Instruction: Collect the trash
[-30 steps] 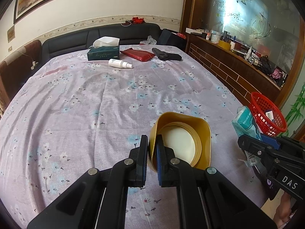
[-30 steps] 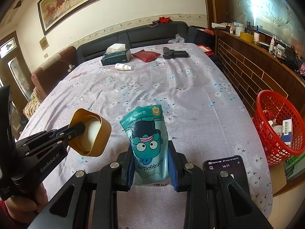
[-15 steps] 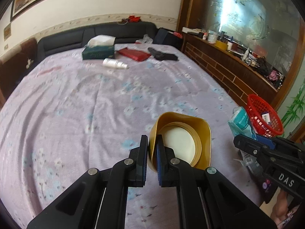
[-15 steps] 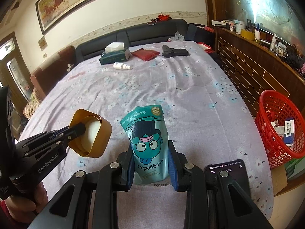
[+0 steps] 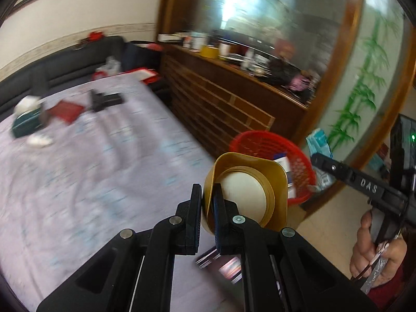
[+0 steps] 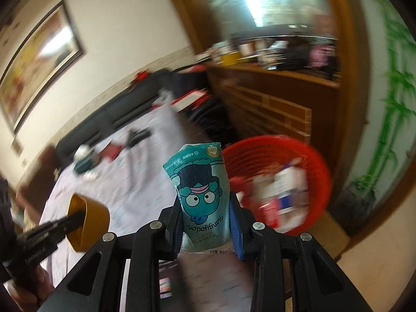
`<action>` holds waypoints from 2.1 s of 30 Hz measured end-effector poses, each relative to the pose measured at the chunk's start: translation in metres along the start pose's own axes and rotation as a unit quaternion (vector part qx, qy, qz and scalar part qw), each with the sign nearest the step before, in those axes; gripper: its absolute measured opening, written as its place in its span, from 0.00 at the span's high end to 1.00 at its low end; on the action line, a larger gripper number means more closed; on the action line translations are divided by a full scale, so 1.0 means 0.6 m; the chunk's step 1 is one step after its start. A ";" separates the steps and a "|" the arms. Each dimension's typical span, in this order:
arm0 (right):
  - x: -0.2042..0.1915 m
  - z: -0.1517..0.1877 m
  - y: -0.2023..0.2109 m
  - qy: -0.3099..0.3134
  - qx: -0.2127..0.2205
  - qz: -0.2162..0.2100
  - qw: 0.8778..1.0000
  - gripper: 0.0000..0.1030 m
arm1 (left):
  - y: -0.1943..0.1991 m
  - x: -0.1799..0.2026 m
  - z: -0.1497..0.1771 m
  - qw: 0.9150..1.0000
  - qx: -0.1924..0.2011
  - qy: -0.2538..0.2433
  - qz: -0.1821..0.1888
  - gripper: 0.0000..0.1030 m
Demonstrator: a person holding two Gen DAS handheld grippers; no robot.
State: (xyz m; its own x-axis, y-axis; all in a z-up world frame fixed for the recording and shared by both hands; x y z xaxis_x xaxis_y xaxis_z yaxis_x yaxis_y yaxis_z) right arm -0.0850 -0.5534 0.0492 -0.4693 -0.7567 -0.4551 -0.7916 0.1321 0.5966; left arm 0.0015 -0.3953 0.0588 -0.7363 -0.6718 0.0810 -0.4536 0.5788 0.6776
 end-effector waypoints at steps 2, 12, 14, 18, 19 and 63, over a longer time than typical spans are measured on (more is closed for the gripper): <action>0.038 -0.031 -0.004 -0.017 0.003 0.002 1.000 0.67 | -0.039 0.035 -0.021 1.000 -0.010 -0.004 0.016 0.92; 0.097 -0.084 -0.050 -0.031 -0.006 0.014 0.999 0.45 | -0.154 0.090 -0.046 0.998 -0.036 0.017 0.048 0.67; 0.096 -0.078 -0.035 -0.027 0.004 0.021 0.999 0.45 | -0.137 0.086 -0.043 0.999 -0.023 0.007 0.034 0.65; 0.070 -0.048 0.012 0.012 0.031 0.046 0.998 0.35 | -0.075 0.061 -0.030 1.000 0.014 0.001 0.001 0.42; 0.058 -0.034 0.028 0.028 0.041 0.060 0.997 0.26 | -0.057 0.055 -0.027 1.000 0.025 -0.005 -0.010 0.38; -0.100 0.178 0.141 0.171 0.118 0.149 0.967 0.05 | 0.215 -0.090 0.234 0.952 0.070 -0.028 -0.298 0.00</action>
State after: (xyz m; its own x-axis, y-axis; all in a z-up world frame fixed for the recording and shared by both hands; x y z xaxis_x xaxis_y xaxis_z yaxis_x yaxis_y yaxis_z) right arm -0.1653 -0.4284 0.0565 -0.5658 -0.8244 -0.0163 -0.7269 0.4893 0.4818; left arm -0.0880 -0.2194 0.0393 -0.3516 -0.8766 -0.3285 -0.8580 0.1614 0.4876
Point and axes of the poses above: each gripper's, at about its wrist camera, not at the fingertips, and y roughly against the way its jaws point, x to its right, z to its underside, the point moved 10 cm from there along -y, roughly the way its jaws point, and after that the axes turned 8 degrees about -y, right-handed, at the moved point
